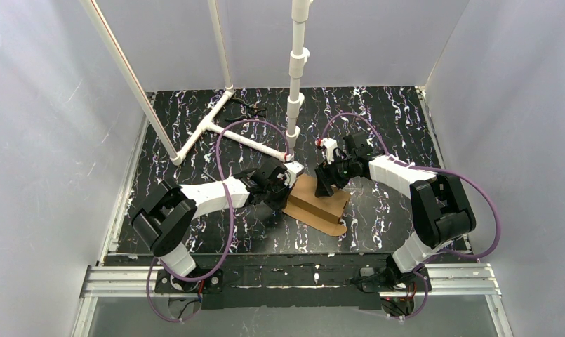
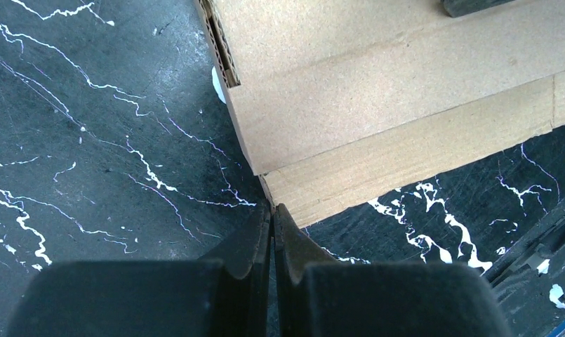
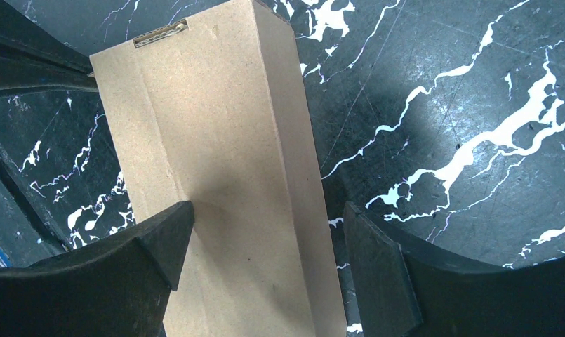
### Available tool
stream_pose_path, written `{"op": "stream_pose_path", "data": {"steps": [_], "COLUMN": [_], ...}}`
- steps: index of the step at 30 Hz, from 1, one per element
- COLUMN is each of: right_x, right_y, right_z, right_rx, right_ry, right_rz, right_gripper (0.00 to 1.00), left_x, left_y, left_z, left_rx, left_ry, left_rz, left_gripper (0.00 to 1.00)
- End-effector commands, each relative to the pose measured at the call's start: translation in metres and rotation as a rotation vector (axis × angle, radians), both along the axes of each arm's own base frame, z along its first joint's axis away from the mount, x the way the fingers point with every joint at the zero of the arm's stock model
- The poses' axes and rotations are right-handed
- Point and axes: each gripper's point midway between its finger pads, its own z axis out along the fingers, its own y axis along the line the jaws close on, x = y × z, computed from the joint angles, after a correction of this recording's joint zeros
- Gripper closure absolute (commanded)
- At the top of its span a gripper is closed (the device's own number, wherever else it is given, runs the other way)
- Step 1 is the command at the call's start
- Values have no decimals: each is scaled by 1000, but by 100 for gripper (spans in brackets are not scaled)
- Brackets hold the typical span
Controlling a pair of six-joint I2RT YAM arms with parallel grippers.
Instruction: Fold the paper box
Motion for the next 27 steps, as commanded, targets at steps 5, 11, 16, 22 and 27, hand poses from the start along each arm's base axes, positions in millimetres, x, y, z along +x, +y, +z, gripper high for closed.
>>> {"op": "stream_pose_path", "data": {"steps": [5,11,16,22,27], "right_x": [-10,-9,-10,-10,-11], "right_y": [-27,-27,-27,-27,-25], "right_z": [-42,-42,-43,-44,-44], "right_rx": [-195,-197,-200,-201,-202], "right_ry": [26,24,26,26,30], "right_rz": [3,3,5,6,12], "right_gripper": [15,15,15,15,15], "left_x": [0,7,9,14,19], "left_y": [0,-3,-9,-10,-14], "left_z": [11,17,23,27,29], "left_rx": [30,27,14,20,3], "left_ry": [0,-20,-34,-57,-38], "left_rz": [-37,-45,-82,-82,-26], "left_gripper": [100,100,100,100,100]}}
